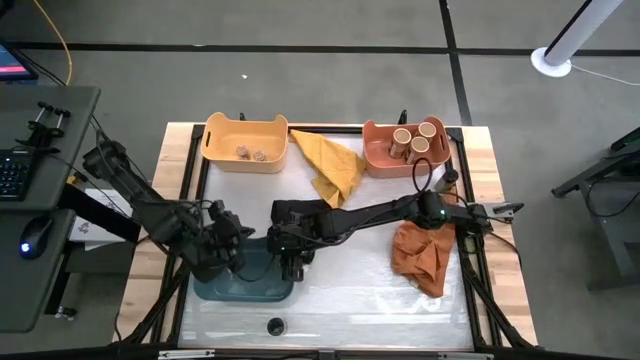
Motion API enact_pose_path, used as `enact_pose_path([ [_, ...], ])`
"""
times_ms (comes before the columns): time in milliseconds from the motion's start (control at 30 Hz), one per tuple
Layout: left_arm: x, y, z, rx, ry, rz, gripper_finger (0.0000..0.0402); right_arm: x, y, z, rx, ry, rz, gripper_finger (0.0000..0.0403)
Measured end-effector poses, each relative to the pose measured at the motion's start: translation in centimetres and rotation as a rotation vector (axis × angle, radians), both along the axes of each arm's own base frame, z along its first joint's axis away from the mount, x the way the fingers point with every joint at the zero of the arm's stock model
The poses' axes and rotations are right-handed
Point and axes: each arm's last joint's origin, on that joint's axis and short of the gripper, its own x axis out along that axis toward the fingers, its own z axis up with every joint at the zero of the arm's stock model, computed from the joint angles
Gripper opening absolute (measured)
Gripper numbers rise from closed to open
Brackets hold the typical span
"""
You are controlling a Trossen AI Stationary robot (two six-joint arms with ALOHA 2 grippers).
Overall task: Sort spices by type
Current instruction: Put the top black seasoning bottle into the blue bin, then put the bottom black seasoning bottle into the blue bin
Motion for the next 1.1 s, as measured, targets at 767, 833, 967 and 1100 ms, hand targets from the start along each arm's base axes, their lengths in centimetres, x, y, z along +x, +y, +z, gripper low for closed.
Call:
enact_pose_path([
  [767,1.0,-4.6,-3.7,-0.027,0.038,-0.025,0.0000,0.1,-0.7,1.1,0.005,-0.038,-0.006,0.0260],
  [833,0.9,-4.5,-3.5,-0.025,0.036,-0.035,0.0000,-0.2,-0.9,1.7,0.007,-0.037,-0.007,0.0260],
  [967,0.5,-4.3,-2.9,-0.038,0.021,-0.049,0.0000,-0.8,-1.3,3.4,-0.002,-0.056,0.007,0.0261],
  [1100,0.0,-4.3,-2.4,-0.052,0.007,-0.064,0.0000,-1.4,-1.4,5.0,-0.002,-0.084,0.012,0.0261],
])
